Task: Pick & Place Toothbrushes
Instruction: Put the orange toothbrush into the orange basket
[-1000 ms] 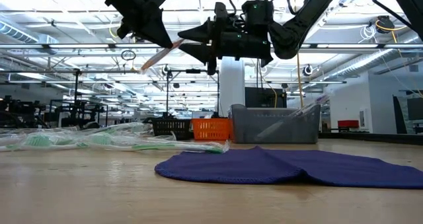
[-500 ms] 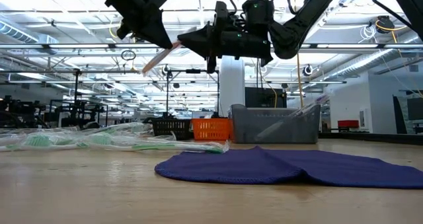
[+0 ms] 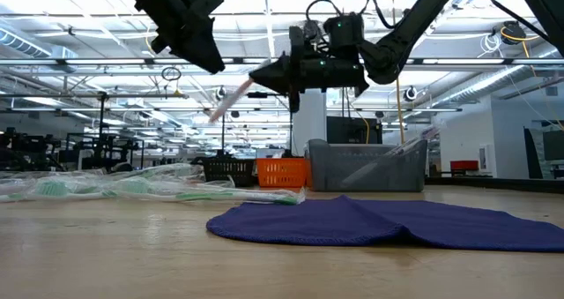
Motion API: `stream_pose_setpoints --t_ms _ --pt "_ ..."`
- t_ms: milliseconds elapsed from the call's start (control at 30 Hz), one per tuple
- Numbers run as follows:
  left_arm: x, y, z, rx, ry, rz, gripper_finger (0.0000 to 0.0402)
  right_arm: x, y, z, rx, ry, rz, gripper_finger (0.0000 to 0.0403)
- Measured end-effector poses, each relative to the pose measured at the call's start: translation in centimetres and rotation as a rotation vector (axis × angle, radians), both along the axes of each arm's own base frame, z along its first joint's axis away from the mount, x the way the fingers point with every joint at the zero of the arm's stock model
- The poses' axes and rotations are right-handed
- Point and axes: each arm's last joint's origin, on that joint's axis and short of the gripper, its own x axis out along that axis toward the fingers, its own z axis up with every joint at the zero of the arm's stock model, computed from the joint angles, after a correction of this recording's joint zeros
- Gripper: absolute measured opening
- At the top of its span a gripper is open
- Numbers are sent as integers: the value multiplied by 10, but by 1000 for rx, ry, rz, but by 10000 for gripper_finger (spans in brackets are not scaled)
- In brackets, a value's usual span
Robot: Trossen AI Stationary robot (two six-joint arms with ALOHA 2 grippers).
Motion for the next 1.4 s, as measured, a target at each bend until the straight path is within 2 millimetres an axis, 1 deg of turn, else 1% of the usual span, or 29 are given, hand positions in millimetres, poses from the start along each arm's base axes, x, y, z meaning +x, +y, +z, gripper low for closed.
stream_pose_setpoints --t_ms 100,367,467,633,867,1233,1300,1400 --pt "-1 0 -1 -7 14 7 119 -7 -14 -3 14 29 -39 9" --pt "-2 0 -2 -19 17 20 120 -30 -53 -12 67 109 -148 9" --pt "-2 0 -2 -19 17 19 120 -39 -65 -15 84 138 -182 9" --pt "-2 0 -2 -19 17 20 120 -49 -78 -17 103 151 -200 9" --pt "-2 0 -3 -19 21 20 120 -60 -90 -24 147 213 -240 9" --pt "-2 0 -3 -18 20 20 120 -60 -87 -29 142 266 -230 11" --pt "-2 0 -3 -18 20 20 120 -60 -86 -30 127 277 -225 24" --pt "-1 0 -3 -18 20 20 120 -59 -85 -30 117 279 -221 56"
